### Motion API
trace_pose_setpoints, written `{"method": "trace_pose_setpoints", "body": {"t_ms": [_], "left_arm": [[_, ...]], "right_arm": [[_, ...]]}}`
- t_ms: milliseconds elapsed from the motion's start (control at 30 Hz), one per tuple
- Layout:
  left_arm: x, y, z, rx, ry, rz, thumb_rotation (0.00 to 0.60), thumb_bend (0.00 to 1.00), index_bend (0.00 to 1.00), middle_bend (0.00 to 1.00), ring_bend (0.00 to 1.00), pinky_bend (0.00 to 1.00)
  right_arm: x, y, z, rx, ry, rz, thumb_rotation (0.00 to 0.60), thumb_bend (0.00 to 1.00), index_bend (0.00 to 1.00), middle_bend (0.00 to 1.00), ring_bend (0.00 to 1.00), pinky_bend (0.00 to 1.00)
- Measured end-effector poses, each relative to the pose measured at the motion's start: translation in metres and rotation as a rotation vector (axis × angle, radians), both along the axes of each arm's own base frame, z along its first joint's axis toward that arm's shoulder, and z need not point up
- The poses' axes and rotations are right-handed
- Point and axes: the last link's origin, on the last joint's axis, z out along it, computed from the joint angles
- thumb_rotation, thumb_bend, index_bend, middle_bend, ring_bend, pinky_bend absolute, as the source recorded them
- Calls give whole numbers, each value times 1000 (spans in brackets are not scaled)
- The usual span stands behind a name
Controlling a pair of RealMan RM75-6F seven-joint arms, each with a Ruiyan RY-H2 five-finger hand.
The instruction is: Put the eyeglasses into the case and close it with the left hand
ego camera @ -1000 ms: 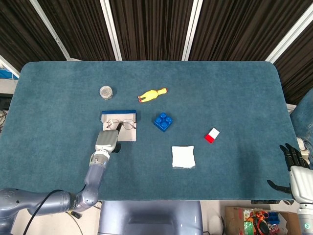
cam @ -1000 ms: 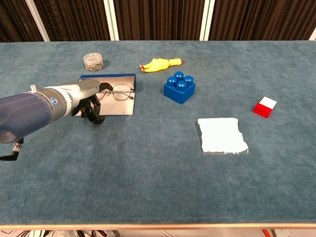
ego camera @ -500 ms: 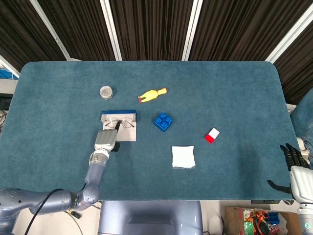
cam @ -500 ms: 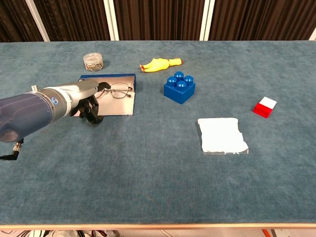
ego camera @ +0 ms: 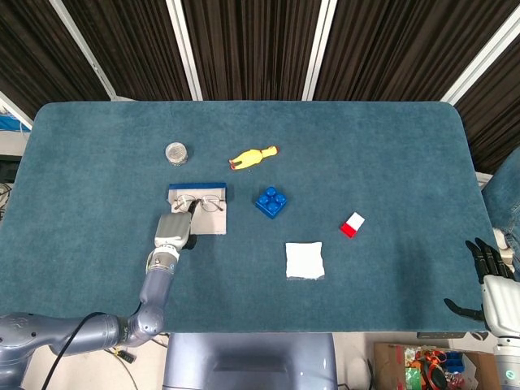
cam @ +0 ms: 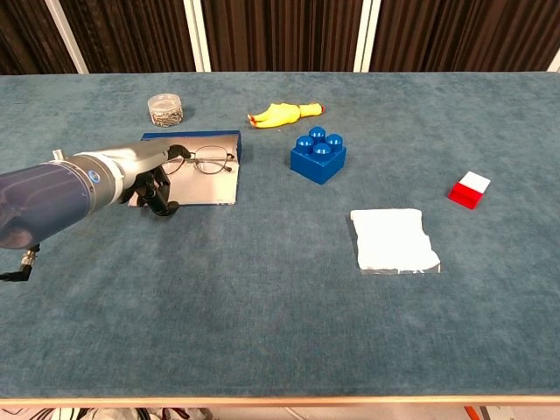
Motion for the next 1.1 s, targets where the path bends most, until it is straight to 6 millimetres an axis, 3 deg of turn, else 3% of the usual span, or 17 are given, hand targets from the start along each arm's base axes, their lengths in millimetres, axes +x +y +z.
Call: {"method": "trace_pose_setpoints", "body": {"t_ms": [1100], "left_arm": [[9, 25, -9, 44, 67, 15, 600, 424, 0, 640, 700, 786]], "right_arm": [[-1, 0, 0, 2, -7, -24, 600, 47, 0, 0, 20, 187]]}}
